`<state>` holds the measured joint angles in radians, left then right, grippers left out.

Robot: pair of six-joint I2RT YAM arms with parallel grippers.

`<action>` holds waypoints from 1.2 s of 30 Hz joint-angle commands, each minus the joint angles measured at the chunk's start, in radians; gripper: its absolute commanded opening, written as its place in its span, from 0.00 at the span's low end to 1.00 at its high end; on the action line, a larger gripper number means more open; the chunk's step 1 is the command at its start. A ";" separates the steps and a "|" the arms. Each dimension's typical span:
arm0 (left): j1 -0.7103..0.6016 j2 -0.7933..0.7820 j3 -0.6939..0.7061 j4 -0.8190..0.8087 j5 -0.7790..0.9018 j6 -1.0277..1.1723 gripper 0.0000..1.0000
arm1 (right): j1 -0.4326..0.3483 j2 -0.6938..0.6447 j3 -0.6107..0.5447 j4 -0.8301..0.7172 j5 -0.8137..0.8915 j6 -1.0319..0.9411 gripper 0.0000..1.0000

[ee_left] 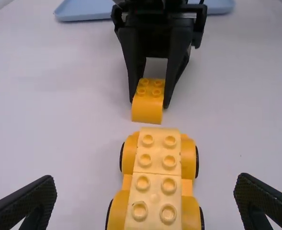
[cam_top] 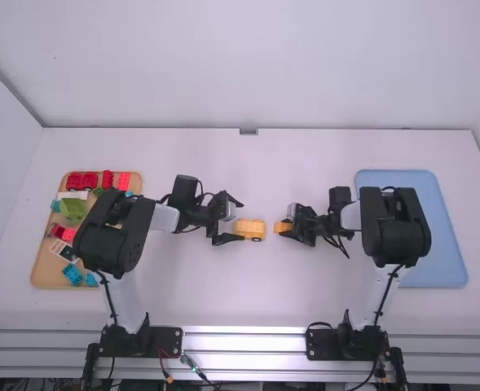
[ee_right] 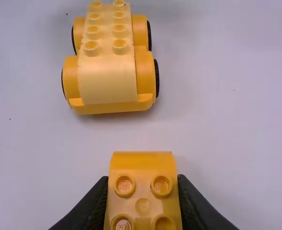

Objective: Assemble lego blocks to make yellow taxi

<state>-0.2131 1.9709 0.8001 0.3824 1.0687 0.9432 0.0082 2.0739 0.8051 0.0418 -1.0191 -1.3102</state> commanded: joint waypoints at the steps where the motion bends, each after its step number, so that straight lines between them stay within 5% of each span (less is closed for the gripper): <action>1: -0.010 0.047 -0.001 0.006 0.013 0.023 1.00 | -0.003 0.017 0.014 -0.004 -0.023 0.004 0.27; 14: -0.056 0.179 0.070 0.068 -0.010 0.023 0.94 | 0.028 -0.081 0.013 -0.061 -0.088 0.050 0.27; 22: -0.061 0.188 0.077 0.070 -0.018 0.023 0.66 | 0.097 -0.181 0.014 -0.090 -0.082 0.059 0.27; 27: -0.062 0.188 0.076 0.061 -0.034 0.023 0.55 | 0.152 -0.183 0.014 0.050 -0.034 0.258 0.27; 36: -0.062 0.188 0.077 0.064 -0.042 0.023 0.51 | 0.241 -0.183 0.014 0.117 -0.030 0.293 0.25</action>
<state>-0.2695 2.1468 0.8696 0.4507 1.0344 0.9627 0.2394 1.9079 0.8051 0.1612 -1.0428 -1.0412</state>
